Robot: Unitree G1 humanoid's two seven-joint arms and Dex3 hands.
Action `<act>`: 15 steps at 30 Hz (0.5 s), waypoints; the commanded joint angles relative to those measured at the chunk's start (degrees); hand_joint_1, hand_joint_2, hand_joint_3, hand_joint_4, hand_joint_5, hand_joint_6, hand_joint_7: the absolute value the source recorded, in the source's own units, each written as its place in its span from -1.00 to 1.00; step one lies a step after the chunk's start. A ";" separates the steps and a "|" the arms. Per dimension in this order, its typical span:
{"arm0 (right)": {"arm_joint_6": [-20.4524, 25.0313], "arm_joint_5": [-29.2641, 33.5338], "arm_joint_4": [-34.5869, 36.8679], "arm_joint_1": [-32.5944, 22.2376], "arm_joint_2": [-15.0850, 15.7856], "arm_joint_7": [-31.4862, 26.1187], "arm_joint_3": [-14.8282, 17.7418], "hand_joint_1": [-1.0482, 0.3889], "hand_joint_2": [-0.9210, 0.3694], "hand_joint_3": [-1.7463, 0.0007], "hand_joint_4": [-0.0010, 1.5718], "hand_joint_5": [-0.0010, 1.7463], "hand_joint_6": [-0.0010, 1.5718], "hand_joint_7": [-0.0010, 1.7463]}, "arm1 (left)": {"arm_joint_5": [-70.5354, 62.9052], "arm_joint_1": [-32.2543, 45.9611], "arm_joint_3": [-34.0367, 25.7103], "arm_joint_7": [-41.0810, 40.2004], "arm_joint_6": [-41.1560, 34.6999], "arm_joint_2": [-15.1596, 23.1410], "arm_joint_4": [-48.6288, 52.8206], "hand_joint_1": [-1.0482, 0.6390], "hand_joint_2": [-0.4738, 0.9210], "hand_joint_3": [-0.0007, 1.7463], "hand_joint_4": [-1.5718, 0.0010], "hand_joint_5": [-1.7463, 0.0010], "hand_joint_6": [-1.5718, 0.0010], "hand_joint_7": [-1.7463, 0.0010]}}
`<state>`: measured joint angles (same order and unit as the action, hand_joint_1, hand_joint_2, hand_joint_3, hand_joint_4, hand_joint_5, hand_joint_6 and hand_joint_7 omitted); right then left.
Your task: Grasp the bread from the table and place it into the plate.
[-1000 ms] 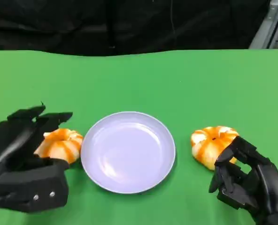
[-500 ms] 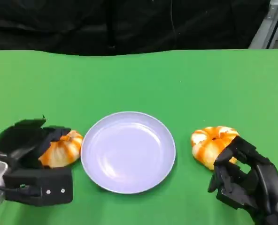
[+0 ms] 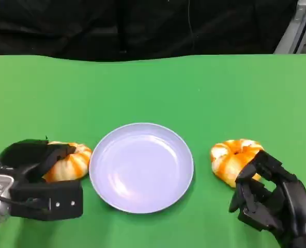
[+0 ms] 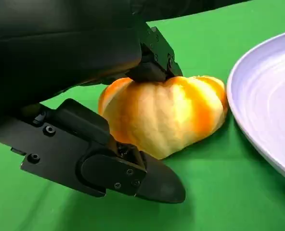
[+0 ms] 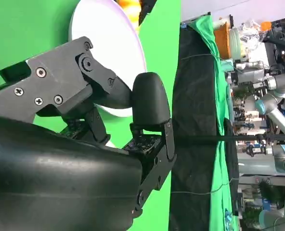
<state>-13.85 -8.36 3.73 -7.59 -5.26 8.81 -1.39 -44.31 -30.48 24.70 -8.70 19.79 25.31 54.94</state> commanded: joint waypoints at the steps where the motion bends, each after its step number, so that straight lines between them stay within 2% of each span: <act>1: -0.59 0.42 -0.58 -0.23 0.23 -0.50 0.06 0.28 -0.52 -0.26 0.06 1.00 -0.20 0.87 | 1.48 -1.21 0.98 -1.27 1.91 -1.19 4.89 -0.67 1.00 -0.76 0.48 0.93 0.38 0.98; 3: -0.76 0.23 -0.41 -0.17 0.25 -0.36 0.14 0.28 -0.52 -0.26 0.06 1.00 -0.19 0.87 | 2.10 -1.33 1.11 -2.42 2.72 -1.71 6.01 -0.47 1.00 -0.82 0.29 0.91 0.28 0.96; 5: -0.79 0.19 -0.40 -0.15 0.23 -0.36 0.16 0.28 -0.52 -0.26 0.06 1.00 -0.19 0.87 | 3.34 -1.16 0.55 -3.52 3.27 -2.35 6.75 -0.10 1.00 -0.86 -0.05 0.87 0.07 0.93; 8: -0.90 0.21 -0.42 -0.16 0.24 -0.36 0.20 0.28 -0.52 -0.26 0.07 1.00 -0.20 0.87 | 5.61 -0.53 -0.55 -5.86 4.43 -3.06 7.24 0.18 1.00 -0.82 -0.35 0.77 -0.20 0.88; 9: -0.93 0.08 -0.42 -0.15 0.23 -0.29 0.23 0.28 -0.52 -0.26 0.07 1.00 -0.20 0.87 | 6.30 -0.38 -0.76 -6.16 4.83 -3.09 7.37 0.23 1.00 -0.73 -0.22 0.21 -0.37 0.83; 10: -0.69 -0.12 -0.55 -0.16 0.22 -0.22 0.27 0.28 -0.52 -0.26 0.07 1.00 -0.20 0.87 | 6.86 -0.30 -0.85 -6.07 5.04 -2.99 7.35 0.24 1.00 -0.67 -0.10 -0.18 -0.46 0.79; 11: -0.50 -0.26 -0.65 -0.17 0.22 -0.19 0.29 0.28 -0.52 -0.26 0.07 1.00 -0.19 0.87 | 7.25 -0.29 -0.84 -5.89 5.12 -2.90 7.35 0.25 1.00 -0.62 -0.01 -0.58 -0.47 0.55; 12: -0.29 -0.40 -0.69 -0.16 0.29 -0.08 0.33 0.29 -0.53 -0.26 0.07 1.00 -0.19 0.87 | 7.29 -0.25 -0.75 -6.12 4.89 -2.68 7.18 0.26 1.00 -0.60 0.02 -0.72 -0.36 0.28; 13: -0.18 -0.48 -0.70 -0.15 0.36 -0.01 0.36 0.29 -0.53 -0.26 0.07 1.00 -0.19 0.87 | 7.32 -0.22 -0.63 -6.36 4.72 -2.52 7.05 0.27 0.99 -0.68 0.05 -0.85 -0.21 -0.05; 15: 0.01 -0.25 -0.70 -0.19 0.48 -0.17 0.37 0.29 -0.52 -0.26 0.06 1.00 -0.19 0.86 | 7.50 -0.10 -0.73 -7.02 4.54 -2.17 6.83 0.26 0.98 -0.84 0.10 -0.97 0.14 -0.68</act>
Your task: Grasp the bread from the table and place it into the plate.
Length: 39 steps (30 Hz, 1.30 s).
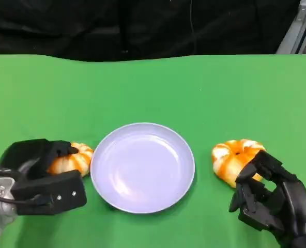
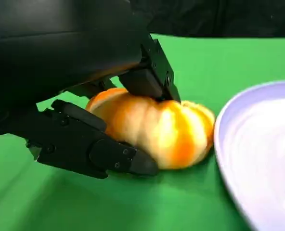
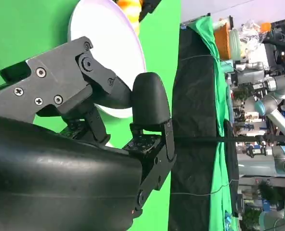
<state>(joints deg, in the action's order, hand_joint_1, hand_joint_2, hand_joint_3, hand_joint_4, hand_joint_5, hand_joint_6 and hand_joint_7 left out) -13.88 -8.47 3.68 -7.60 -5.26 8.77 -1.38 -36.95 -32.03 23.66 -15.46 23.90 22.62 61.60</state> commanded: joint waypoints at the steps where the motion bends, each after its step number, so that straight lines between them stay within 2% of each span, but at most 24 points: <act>1: -0.12 -0.10 -0.50 -0.17 0.58 -0.07 0.43 0.29 -0.52 -0.26 0.06 1.00 -0.19 0.86 | 0.33 1.52 0.10 -0.87 0.49 0.70 0.02 0.27 0.99 -0.86 0.12 -0.98 0.24 -0.84; 2: -0.18 -0.03 -0.39 -0.17 0.71 -0.01 0.47 0.29 -0.52 -0.25 0.06 1.00 -0.19 0.86 | 0.62 1.61 -0.19 -1.38 0.47 0.84 -0.21 0.26 1.00 -0.68 0.14 -0.99 0.33 -0.93; 5: -0.30 -0.28 -0.05 -0.05 0.88 0.31 0.64 0.28 -0.53 -0.25 0.05 1.00 -0.19 0.85 | 1.77 1.56 -1.41 -2.18 -0.15 1.23 -1.17 0.26 1.00 -0.54 0.18 -1.00 0.41 -0.99; 8: 0.01 -0.44 -0.02 0.02 0.82 0.31 0.81 0.28 -0.53 -0.24 0.06 1.00 -0.19 0.86 | 2.77 1.44 -2.88 -2.65 0.23 1.79 -2.30 0.29 0.99 -0.55 0.18 -1.00 0.40 -1.00; 12: -0.58 -0.22 0.26 -0.03 0.89 0.46 0.79 0.28 -0.53 -0.24 0.06 1.00 -0.19 0.86 | 4.99 1.27 -5.27 -1.15 0.65 2.76 -4.43 0.25 1.00 -0.48 0.15 -1.00 0.35 -1.00; 17: -1.02 0.18 0.75 0.08 1.01 0.41 0.90 0.27 -0.53 -0.24 0.06 1.00 -0.19 0.86 | 5.37 0.97 -6.73 -0.84 -0.18 3.93 -8.29 0.22 0.97 -0.49 0.14 -1.00 0.34 -0.99; 22: -1.10 0.52 0.91 0.11 1.01 0.08 0.95 0.24 -0.53 -0.24 0.07 1.00 -0.19 0.85 | 6.41 1.93 -8.29 1.02 -0.85 4.46 -14.68 0.26 0.91 -0.49 0.11 -1.00 0.22 -0.87; 23: -1.03 0.55 0.84 0.06 0.97 0.02 0.91 0.24 -0.53 -0.24 0.07 1.00 -0.19 0.85 | 6.82 2.32 -8.64 1.46 -0.43 4.40 -15.77 0.25 0.89 -0.45 0.11 -1.00 0.20 -0.85; 24: -0.92 0.54 0.74 0.01 0.97 0.03 0.87 0.24 -0.53 -0.24 0.07 1.00 -0.19 0.85 | 7.00 2.66 -8.87 1.73 -0.18 4.33 -16.70 0.23 0.79 -0.30 0.10 -1.00 0.19 -0.84; 28: -0.64 0.25 0.42 -0.07 0.94 0.22 0.78 0.25 -0.53 -0.24 0.07 1.00 -0.18 0.85 | 7.61 3.98 -9.18 2.73 1.19 3.84 -20.50 0.22 0.60 -0.02 0.08 -1.00 0.15 -0.81; 31: -0.94 0.41 0.68 0.04 0.94 0.16 0.78 0.26 -0.53 -0.24 0.07 1.00 -0.18 0.85 | 7.89 5.33 -9.03 4.09 0.53 3.09 -24.72 0.25 0.55 0.02 0.09 -0.97 0.10 -0.75; 39: -0.43 0.29 0.27 0.02 0.60 -0.25 0.68 0.25 -0.51 -0.26 0.08 1.00 -0.19 0.87 | 6.36 7.35 -6.70 7.77 0.24 0.25 -34.30 0.30 0.61 -0.02 0.10 -1.00 0.18 -0.91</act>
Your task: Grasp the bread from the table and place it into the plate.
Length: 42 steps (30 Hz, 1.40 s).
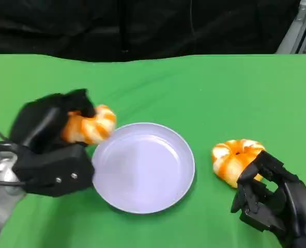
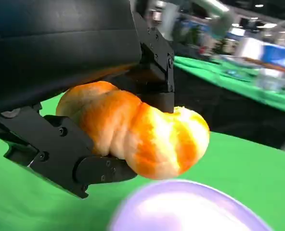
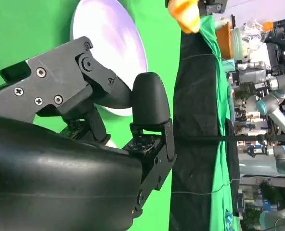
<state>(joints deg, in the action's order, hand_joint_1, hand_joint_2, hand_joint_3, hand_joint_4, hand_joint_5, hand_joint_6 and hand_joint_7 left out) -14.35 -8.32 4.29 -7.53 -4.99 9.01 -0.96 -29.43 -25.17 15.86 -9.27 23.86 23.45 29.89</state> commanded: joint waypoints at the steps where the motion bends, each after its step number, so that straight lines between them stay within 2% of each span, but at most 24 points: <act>1: -0.06 0.08 -0.34 -0.05 0.33 -0.41 0.21 0.26 -0.52 -0.26 0.07 1.00 -0.19 0.87 | -1.71 0.23 1.71 1.56 0.66 -1.09 -2.48 0.30 0.62 -0.04 0.10 -1.00 0.15 -0.86; 9: -0.70 0.13 -0.47 -0.18 0.07 -0.49 -0.05 0.28 -0.53 -0.26 0.06 1.00 -0.20 0.86 | -4.41 -2.03 4.76 2.14 0.72 -4.50 0.09 0.27 0.67 -0.12 0.11 -1.00 0.09 -0.73; 14: -0.70 -0.12 -0.34 -0.18 -0.10 -0.49 -0.03 0.27 -0.53 -0.25 0.06 1.00 -0.19 0.86 | -4.12 -4.35 5.78 2.54 1.64 -6.90 5.27 0.21 0.75 -0.19 0.12 -1.00 0.18 -0.85; 18: -0.17 -0.17 -1.05 -0.51 -0.09 -0.46 -0.17 0.28 -0.53 -0.25 0.05 1.00 -0.19 0.85 | -5.24 -6.32 7.33 1.52 2.34 -8.66 10.65 0.23 0.79 -0.23 0.14 -1.00 0.18 -0.83; 21: -0.51 -0.05 -0.69 -0.40 -0.07 -0.48 -0.14 0.27 -0.53 -0.25 0.05 1.00 -0.20 0.85 | -5.94 -7.41 8.21 0.25 3.24 -9.75 14.36 0.24 0.81 -0.28 0.17 -1.00 0.24 -0.90; 25: -0.35 0.09 -0.82 -0.46 -0.20 -0.80 -0.19 0.26 -0.52 -0.24 0.06 1.00 -0.19 0.84 | -7.49 -8.24 9.43 -0.29 2.99 -9.91 16.29 0.24 0.83 -0.30 0.17 -1.00 0.26 -0.92; 26: -0.49 0.10 -0.81 -0.50 -0.22 -0.81 -0.22 0.26 -0.52 -0.24 0.06 1.00 -0.18 0.84 | -8.64 -8.40 10.18 0.37 1.90 -9.55 16.03 0.02 0.92 -0.52 0.15 -0.36 0.11 -0.16; 27: -0.31 0.28 -1.07 -0.63 -0.23 -1.01 -0.31 0.26 -0.52 -0.24 0.06 1.00 -0.18 0.84 | -9.41 -8.40 10.74 1.49 1.06 -9.06 15.43 -0.10 0.96 -0.61 0.06 0.16 -0.03 0.34; 28: -0.29 0.43 -1.20 -0.71 -0.20 -1.13 -0.39 0.26 -0.53 -0.24 0.06 1.00 -0.18 0.84 | -9.69 -8.29 11.04 2.59 0.44 -8.67 14.81 -0.36 0.98 -0.58 0.17 0.63 0.00 0.73; 29: -0.40 0.47 -1.12 -0.71 -0.13 -1.11 -0.43 0.27 -0.53 -0.24 0.06 1.00 -0.18 0.84 | -9.82 -8.10 11.24 3.77 -0.14 -8.25 14.04 -0.50 0.99 -0.56 0.29 0.81 0.07 0.86; 31: -0.74 0.53 -0.81 -0.63 -0.21 -1.17 -0.50 0.26 -0.53 -0.24 0.06 1.00 -0.19 0.84 | -9.81 -7.73 11.51 5.58 -1.12 -7.61 12.80 -0.72 1.00 -0.48 0.51 0.96 0.22 0.97; 34: -0.64 0.34 -0.78 -0.54 -0.44 -1.30 -0.50 0.26 -0.52 -0.24 0.06 1.00 -0.18 0.84 | -9.46 -7.18 11.96 8.43 -1.41 -6.54 11.81 -0.92 1.00 -0.35 0.86 0.99 0.47 1.00; 35: -0.62 0.11 -0.74 -0.51 -0.42 -1.17 -0.40 0.27 -0.52 -0.24 0.06 1.00 -0.18 0.85 | -9.49 -7.13 12.15 9.27 -1.49 -6.28 11.56 -0.96 1.00 -0.31 0.92 1.00 0.52 1.00; 38: -0.18 -0.03 -1.27 -0.72 -0.33 -1.17 -0.34 0.27 -0.52 -0.24 0.05 1.00 -0.18 0.85 | -8.74 -6.84 11.99 11.76 -1.59 -5.79 10.77 -1.00 1.00 -0.24 0.99 1.00 0.67 1.00; 42: -0.36 -0.24 -1.26 -0.73 -0.21 -0.91 -0.27 0.28 -0.53 -0.24 0.03 1.00 -0.19 0.84 | -7.52 -5.99 11.07 12.85 -1.04 -5.10 9.32 -1.00 1.00 -0.19 1.00 1.00 0.75 1.00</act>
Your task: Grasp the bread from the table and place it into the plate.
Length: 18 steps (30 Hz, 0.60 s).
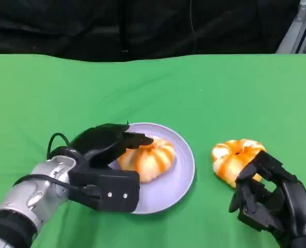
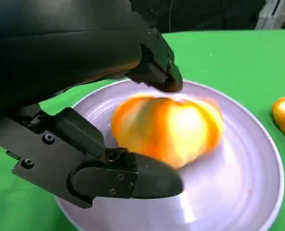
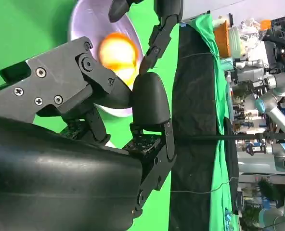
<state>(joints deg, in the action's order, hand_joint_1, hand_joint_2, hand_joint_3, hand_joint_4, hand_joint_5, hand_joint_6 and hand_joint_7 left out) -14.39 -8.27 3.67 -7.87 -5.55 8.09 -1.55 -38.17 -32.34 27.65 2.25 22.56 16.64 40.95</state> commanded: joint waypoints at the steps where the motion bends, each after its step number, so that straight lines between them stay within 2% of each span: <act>1: -0.46 -0.22 -0.51 -0.33 0.41 0.03 0.36 0.27 -0.53 -0.24 0.03 1.00 -0.19 0.84 | 1.61 1.40 -0.96 1.77 0.29 1.91 -2.28 -1.00 1.00 -0.18 1.00 1.00 0.76 1.00; 7: -0.65 0.55 -0.31 -0.22 0.34 -0.54 0.35 0.26 -0.53 -0.23 0.05 1.00 -0.18 0.84 | 8.09 4.47 -4.87 6.57 0.54 3.78 -8.66 -1.00 1.00 -0.18 1.00 1.00 0.73 0.98; 10: -0.64 0.50 -0.29 -0.23 0.29 -0.55 0.33 0.26 -0.54 -0.23 0.05 1.00 -0.19 0.84 | 10.25 5.98 -6.42 8.42 -0.34 4.24 -11.67 -0.95 1.00 -0.26 0.89 0.96 0.64 0.96; 11: -0.78 0.53 -0.23 -0.24 0.35 -0.48 0.32 0.26 -0.54 -0.23 0.05 1.00 -0.19 0.85 | 14.49 7.99 -8.96 9.45 -0.82 3.90 -14.48 -0.81 0.97 -0.30 0.79 0.92 0.57 0.93; 12: -0.89 0.55 -0.18 -0.24 0.39 -0.42 0.31 0.27 -0.54 -0.24 0.05 1.00 -0.19 0.85 | 17.72 9.55 -10.90 10.32 -1.30 3.64 -16.73 -0.52 0.98 -0.49 0.57 0.88 0.40 0.92; 13: -0.87 0.53 -0.15 -0.22 0.42 -0.36 0.32 0.27 -0.54 -0.23 0.05 1.00 -0.20 0.85 | 23.26 11.62 -13.60 12.64 -2.87 3.28 -19.69 -0.37 0.99 -0.59 0.45 0.87 0.31 0.92; 14: -0.67 0.62 -0.29 -0.24 0.40 -0.49 0.31 0.27 -0.55 -0.23 0.05 1.00 -0.20 0.85 | 29.63 13.63 -16.32 15.62 -5.21 2.86 -22.64 -0.08 1.00 -0.61 0.21 0.81 0.16 0.89; 16: -0.89 0.55 -0.17 -0.16 0.39 -0.36 0.35 0.27 -0.55 -0.23 0.05 1.00 -0.20 0.85 | 40.68 16.60 -20.37 21.49 -11.90 2.46 -27.70 0.14 1.00 -0.56 -0.01 0.75 0.02 0.87; 17: -0.99 0.53 -0.12 -0.14 0.39 -0.31 0.36 0.27 -0.55 -0.23 0.06 1.00 -0.20 0.85 | 43.10 17.27 -21.20 22.86 -13.93 2.48 -29.14 0.19 1.00 -0.53 -0.06 0.73 -0.02 0.86; 18: -0.83 0.66 -0.27 -0.19 0.43 -0.40 0.33 0.27 -0.55 -0.23 0.06 1.00 -0.20 0.85 | 49.21 19.17 -23.53 25.20 -19.24 2.76 -32.19 0.22 1.00 -0.49 -0.11 0.71 -0.04 0.86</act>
<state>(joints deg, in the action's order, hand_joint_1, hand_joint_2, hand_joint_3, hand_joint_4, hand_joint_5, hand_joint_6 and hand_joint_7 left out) -14.68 -7.76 3.72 -7.83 -5.59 7.82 -1.45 -0.91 -17.18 9.63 21.58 12.84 18.80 15.22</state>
